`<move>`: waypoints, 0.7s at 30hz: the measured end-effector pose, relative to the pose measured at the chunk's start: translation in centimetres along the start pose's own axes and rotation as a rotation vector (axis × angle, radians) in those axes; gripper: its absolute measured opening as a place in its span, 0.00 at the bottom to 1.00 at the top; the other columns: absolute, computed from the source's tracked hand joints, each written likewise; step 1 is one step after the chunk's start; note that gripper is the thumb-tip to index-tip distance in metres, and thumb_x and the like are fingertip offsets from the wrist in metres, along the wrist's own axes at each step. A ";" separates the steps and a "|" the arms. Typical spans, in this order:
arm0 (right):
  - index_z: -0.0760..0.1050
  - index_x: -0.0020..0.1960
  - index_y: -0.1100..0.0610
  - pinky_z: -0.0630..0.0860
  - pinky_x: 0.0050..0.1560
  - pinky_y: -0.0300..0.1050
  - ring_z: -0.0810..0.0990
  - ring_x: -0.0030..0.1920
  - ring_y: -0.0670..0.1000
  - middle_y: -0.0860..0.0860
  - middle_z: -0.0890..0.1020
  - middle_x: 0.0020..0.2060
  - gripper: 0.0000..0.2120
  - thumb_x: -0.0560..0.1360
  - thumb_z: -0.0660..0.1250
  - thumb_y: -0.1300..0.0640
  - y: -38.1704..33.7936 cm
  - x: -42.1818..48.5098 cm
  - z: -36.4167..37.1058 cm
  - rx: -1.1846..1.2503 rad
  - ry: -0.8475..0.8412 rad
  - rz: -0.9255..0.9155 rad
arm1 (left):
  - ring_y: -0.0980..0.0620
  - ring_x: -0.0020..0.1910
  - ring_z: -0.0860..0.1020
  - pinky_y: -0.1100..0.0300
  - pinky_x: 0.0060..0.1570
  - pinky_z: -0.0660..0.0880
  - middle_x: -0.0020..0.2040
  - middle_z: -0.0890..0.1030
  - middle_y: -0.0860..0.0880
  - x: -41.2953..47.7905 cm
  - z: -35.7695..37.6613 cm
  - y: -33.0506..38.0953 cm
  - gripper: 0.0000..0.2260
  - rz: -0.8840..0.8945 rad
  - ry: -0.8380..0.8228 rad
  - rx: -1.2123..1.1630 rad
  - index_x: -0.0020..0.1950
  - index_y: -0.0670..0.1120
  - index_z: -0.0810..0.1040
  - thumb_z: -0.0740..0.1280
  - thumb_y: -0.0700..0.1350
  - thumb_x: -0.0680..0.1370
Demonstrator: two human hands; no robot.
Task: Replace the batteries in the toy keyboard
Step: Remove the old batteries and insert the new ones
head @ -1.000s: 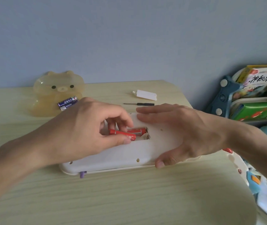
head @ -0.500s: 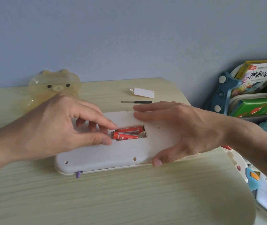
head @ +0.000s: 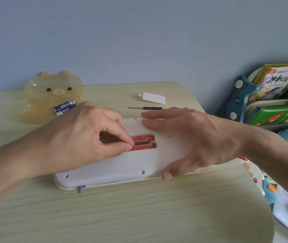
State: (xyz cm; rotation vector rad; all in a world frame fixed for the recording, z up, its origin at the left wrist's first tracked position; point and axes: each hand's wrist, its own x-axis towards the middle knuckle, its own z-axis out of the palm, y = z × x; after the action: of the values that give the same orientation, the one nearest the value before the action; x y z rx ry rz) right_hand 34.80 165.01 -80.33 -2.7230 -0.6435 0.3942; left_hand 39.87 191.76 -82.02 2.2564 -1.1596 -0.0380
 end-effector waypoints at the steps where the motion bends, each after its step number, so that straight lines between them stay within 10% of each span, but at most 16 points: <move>1: 0.59 0.81 0.37 0.50 0.78 0.34 0.54 0.81 0.35 0.33 0.56 0.82 0.53 0.62 0.75 0.27 0.0 0.0 0.0 -0.006 0.002 -0.002 | 0.55 0.32 0.80 0.62 0.32 0.73 0.39 0.85 0.58 0.1 0.1 0.1 0.02 0.006 -0.007 0.014 0.44 0.60 0.89 0.76 0.54 0.74; 11: 0.59 0.80 0.32 0.51 0.77 0.34 0.53 0.78 0.29 0.25 0.56 0.79 0.52 0.60 0.73 0.24 -0.1 0.1 -0.8 0.023 -0.032 0.024 | 0.53 0.41 0.84 0.59 0.40 0.77 0.46 0.86 0.58 -0.4 1.1 0.7 0.04 -0.073 0.081 -0.092 0.48 0.58 0.90 0.77 0.55 0.76; 15: 0.72 0.74 0.36 0.62 0.73 0.33 0.68 0.73 0.32 0.29 0.72 0.74 0.39 0.66 0.67 0.25 0.1 1.2 -2.3 0.070 0.063 0.032 | 0.62 0.63 0.79 0.63 0.62 0.71 0.62 0.80 0.65 -2.1 -1.4 -0.9 0.18 -0.119 0.070 0.012 0.56 0.66 0.85 0.72 0.71 0.70; 21: 0.81 0.67 0.42 0.77 0.57 0.40 0.81 0.51 0.38 0.43 0.84 0.63 0.17 0.79 0.69 0.41 3.3 7.3 -3.5 -0.034 0.281 0.124 | 0.66 0.72 0.70 0.65 0.64 0.69 0.71 0.71 0.71 -5.4 -3.4 -2.4 0.36 -0.215 -0.060 0.001 0.63 0.73 0.78 0.72 0.81 0.57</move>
State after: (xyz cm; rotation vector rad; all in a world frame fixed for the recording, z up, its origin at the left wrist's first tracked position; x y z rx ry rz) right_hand 43.48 164.85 -79.70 -2.7850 -0.4103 0.0251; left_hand 39.25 198.56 -81.72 2.3859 -0.9425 -0.1911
